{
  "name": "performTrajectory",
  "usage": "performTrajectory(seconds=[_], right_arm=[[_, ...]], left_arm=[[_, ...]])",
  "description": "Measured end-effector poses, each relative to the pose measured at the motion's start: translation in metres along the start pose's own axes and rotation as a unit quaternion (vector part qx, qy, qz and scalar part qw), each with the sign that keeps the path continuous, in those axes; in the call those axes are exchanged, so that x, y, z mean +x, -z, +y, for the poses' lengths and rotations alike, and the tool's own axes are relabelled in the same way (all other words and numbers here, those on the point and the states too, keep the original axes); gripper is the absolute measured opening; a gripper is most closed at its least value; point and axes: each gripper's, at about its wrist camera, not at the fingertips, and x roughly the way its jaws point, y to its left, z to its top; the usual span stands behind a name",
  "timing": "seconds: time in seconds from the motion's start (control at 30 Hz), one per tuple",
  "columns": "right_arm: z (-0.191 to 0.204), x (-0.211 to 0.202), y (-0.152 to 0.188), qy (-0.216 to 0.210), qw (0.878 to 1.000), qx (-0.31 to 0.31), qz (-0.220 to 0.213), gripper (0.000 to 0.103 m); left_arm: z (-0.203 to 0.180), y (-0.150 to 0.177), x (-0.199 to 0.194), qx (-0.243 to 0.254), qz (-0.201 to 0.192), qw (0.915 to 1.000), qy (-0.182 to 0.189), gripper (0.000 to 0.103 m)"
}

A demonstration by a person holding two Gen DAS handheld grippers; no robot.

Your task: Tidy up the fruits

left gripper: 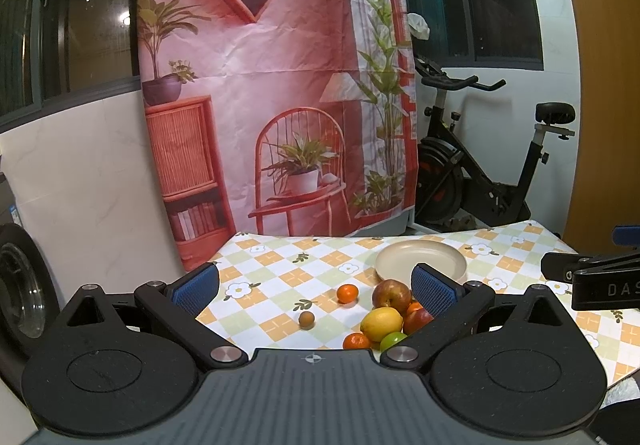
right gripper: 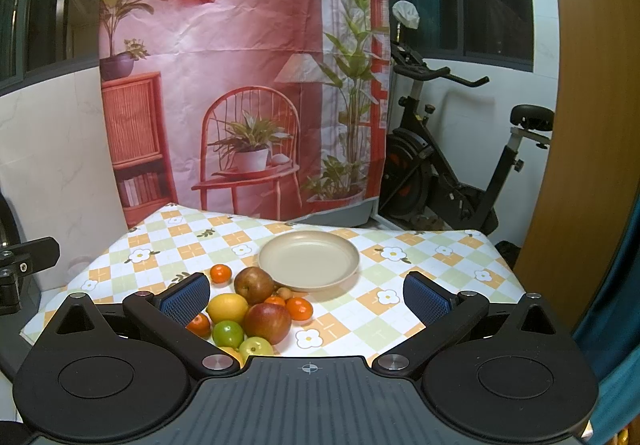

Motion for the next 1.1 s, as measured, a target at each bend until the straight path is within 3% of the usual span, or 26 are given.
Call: performTrajectory(seconds=[1.1], right_arm=[[-0.0011,0.0012,-0.0016,0.000,1.000,0.001,0.000,0.103]], left_arm=[[0.0014,-0.0008,-0.0014,-0.002,-0.001,1.0000,0.007,0.103]])
